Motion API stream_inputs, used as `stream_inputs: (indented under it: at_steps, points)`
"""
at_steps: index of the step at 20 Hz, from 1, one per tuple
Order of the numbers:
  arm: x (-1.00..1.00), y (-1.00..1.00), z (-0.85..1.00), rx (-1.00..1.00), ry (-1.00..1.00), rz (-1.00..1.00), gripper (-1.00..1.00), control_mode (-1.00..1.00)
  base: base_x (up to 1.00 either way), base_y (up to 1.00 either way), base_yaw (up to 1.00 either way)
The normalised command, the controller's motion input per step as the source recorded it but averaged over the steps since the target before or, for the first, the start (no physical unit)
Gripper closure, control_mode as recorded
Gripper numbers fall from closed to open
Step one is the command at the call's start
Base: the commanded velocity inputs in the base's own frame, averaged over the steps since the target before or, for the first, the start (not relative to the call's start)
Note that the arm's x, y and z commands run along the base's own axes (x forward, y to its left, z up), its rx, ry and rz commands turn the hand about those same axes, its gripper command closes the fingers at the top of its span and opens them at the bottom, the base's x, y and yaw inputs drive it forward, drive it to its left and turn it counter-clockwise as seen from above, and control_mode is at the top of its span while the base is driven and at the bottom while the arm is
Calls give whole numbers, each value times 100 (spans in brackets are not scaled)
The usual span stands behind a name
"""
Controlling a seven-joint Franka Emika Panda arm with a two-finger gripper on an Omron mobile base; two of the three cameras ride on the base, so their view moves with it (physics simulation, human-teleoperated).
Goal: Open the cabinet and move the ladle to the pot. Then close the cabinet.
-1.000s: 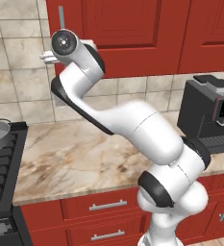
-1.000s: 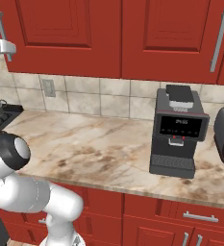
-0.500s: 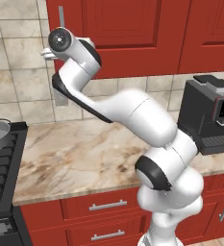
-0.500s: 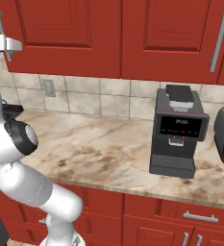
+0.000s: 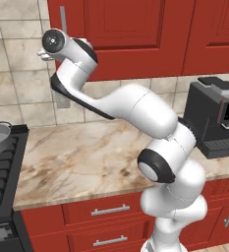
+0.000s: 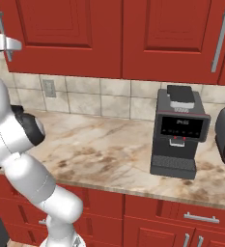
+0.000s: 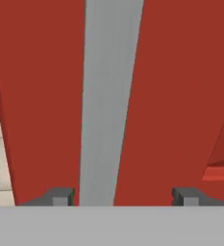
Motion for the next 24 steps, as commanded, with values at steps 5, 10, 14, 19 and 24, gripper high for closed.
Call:
stream_inputs:
  at_steps: [5,10,14,19,24]
  points:
    - [41,1,0,0,0,-5,-100,-100,0,0,0]
    - [22,-4,0,0,0,-7,100,-100,0,0,0]
    - [-11,-61,0,0,0,-5,100,-100,0,0,0]
    - [-54,-99,0,0,0,-2,100,-100,0,0,0]
    - [-71,-100,0,0,0,0,100,-100,0,0,0]
